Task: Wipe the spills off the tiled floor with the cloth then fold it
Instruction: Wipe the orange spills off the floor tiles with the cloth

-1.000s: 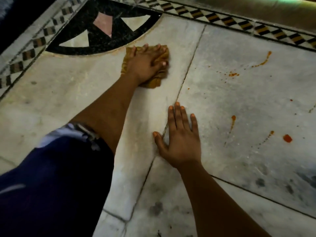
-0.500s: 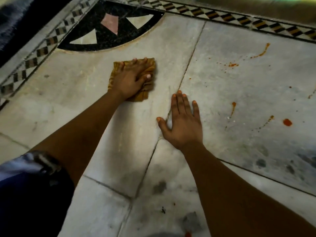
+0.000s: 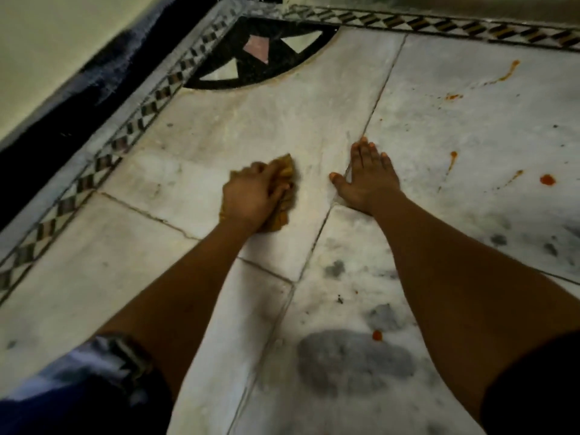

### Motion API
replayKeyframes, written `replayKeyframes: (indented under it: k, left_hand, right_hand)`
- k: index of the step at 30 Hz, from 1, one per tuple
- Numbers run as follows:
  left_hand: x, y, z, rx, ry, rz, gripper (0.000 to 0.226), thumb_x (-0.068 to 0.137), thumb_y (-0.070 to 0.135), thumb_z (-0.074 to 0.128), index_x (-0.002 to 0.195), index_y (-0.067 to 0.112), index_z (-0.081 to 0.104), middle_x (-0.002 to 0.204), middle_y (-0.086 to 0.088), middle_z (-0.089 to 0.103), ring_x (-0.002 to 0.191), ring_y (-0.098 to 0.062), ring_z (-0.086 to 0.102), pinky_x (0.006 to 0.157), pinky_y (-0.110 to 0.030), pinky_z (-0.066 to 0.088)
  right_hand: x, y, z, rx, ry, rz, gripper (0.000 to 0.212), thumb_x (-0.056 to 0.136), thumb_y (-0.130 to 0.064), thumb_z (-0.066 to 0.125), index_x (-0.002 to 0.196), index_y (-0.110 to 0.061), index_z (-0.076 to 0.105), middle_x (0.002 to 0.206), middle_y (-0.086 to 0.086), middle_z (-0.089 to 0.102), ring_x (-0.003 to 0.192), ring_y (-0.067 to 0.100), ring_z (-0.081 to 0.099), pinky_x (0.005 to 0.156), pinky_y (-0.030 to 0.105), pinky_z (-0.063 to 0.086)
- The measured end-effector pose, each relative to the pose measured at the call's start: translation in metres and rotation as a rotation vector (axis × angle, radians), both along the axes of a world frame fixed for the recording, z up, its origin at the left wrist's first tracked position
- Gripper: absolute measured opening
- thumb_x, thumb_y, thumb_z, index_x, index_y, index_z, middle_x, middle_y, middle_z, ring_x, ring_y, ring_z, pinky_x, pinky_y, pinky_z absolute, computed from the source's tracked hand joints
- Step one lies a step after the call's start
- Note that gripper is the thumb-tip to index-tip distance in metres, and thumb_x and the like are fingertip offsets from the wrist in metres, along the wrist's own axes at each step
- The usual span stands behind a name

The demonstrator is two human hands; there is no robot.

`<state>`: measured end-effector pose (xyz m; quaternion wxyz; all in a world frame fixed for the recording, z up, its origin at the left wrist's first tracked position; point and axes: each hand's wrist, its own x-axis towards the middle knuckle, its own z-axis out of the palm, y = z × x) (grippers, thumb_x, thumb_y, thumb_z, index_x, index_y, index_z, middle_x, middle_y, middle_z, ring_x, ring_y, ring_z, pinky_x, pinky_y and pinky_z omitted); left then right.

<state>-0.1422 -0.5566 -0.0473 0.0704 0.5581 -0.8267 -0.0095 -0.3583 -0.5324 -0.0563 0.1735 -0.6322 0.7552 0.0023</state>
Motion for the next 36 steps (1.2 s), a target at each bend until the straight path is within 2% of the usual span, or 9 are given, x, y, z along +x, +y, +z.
replayKeyframes:
  k: [2,5,14,20,23,27,30,32,36]
  left_hand:
    - [0.005,0.027,0.01,0.041,-0.077,0.007,0.051,0.089,0.049,0.046,0.138,0.036,0.038,0.116,-0.009,0.057,0.1,-0.033,0.059,0.072,-0.038,0.043]
    - [0.007,0.052,0.028,0.151,-0.094,0.029,0.049,0.088,0.047,0.052,0.136,0.04,0.041,0.115,-0.005,0.061,0.106,-0.028,0.058,0.078,-0.034,0.043]
    - [0.024,0.125,0.088,0.568,0.96,0.141,0.026,0.089,0.033,0.061,0.113,0.027,0.062,0.109,-0.002,0.066,0.103,-0.022,0.062,0.092,-0.034,0.049]
    - [-0.037,0.163,0.115,0.864,1.335,0.213,0.027,0.094,0.037,0.05,0.11,0.017,0.061,0.1,-0.006,0.067,0.087,-0.019,0.065,0.073,-0.026,0.051]
    - [-0.076,0.173,0.125,1.146,1.5,0.329,0.041,0.09,0.051,0.05,0.101,0.015,0.065,0.092,-0.008,0.07,0.085,-0.023,0.066,0.078,-0.033,0.053]
    - [-0.124,0.188,0.134,1.359,1.55,0.324,0.047,0.09,0.057,0.045,0.094,0.016,0.067,0.093,-0.01,0.068,0.094,-0.028,0.063,0.096,-0.044,0.047]
    - [-0.144,0.2,0.143,1.474,1.524,0.249,0.035,0.09,0.046,0.048,0.075,0.015,0.058,0.078,-0.007,0.057,0.075,-0.022,0.055,0.078,-0.036,0.047]
    - [-0.153,0.207,0.144,1.517,1.499,0.203,0.031,0.084,0.042,0.051,0.077,0.013,0.056,0.087,-0.012,0.056,0.079,-0.025,0.054,0.081,-0.037,0.046]
    - [-0.162,0.219,0.139,1.533,1.456,0.176,0.038,0.09,0.04,0.036,0.069,0.009,0.046,0.076,-0.013,0.049,0.068,-0.024,0.052,0.071,-0.033,0.047]
  right_hand:
    - [0.006,0.009,0.018,0.107,-0.105,-0.021,0.076,0.096,-0.055,0.021,0.149,-0.007,-0.004,0.158,0.008,-0.012,0.145,0.02,-0.008,0.117,0.034,-0.003]
    - [0.022,0.047,0.031,0.161,-0.237,-0.012,0.073,0.097,-0.054,0.02,0.15,-0.008,0.0,0.158,0.009,-0.009,0.145,0.019,-0.006,0.117,0.034,-0.001]
    - [0.047,0.163,0.076,-0.125,-0.355,0.025,0.061,0.1,-0.043,0.028,0.15,-0.012,0.01,0.158,0.004,0.003,0.145,0.015,0.003,0.115,0.028,0.0]
    - [0.033,0.239,0.132,-0.184,-0.892,-0.297,0.053,0.099,-0.044,0.033,0.148,-0.026,0.023,0.155,-0.007,0.022,0.142,0.011,0.019,0.113,0.026,0.013]
    - [0.015,0.264,0.145,-0.139,-1.003,-0.382,0.055,0.096,-0.052,0.032,0.146,-0.03,0.025,0.153,-0.009,0.026,0.141,0.011,0.023,0.11,0.026,0.016]
    - [-0.016,0.281,0.157,-0.106,-1.035,-0.49,0.059,0.093,-0.056,0.035,0.144,-0.025,0.031,0.146,-0.001,0.038,0.133,0.021,0.037,0.111,0.04,0.029]
    - [-0.032,0.287,0.165,-0.177,-1.076,-0.624,0.044,0.094,-0.041,0.048,0.129,-0.013,0.049,0.119,0.009,0.057,0.107,0.025,0.057,0.09,0.034,0.046]
    - [-0.04,0.292,0.164,-0.225,-1.096,-0.657,0.029,0.093,-0.034,0.054,0.111,-0.01,0.058,0.099,0.008,0.061,0.093,0.023,0.059,0.081,0.032,0.05]
    - [-0.047,0.308,0.153,-0.29,-1.133,-0.689,0.014,0.089,-0.03,0.06,0.085,-0.016,0.059,0.091,0.006,0.062,0.085,0.02,0.059,0.068,0.026,0.045]
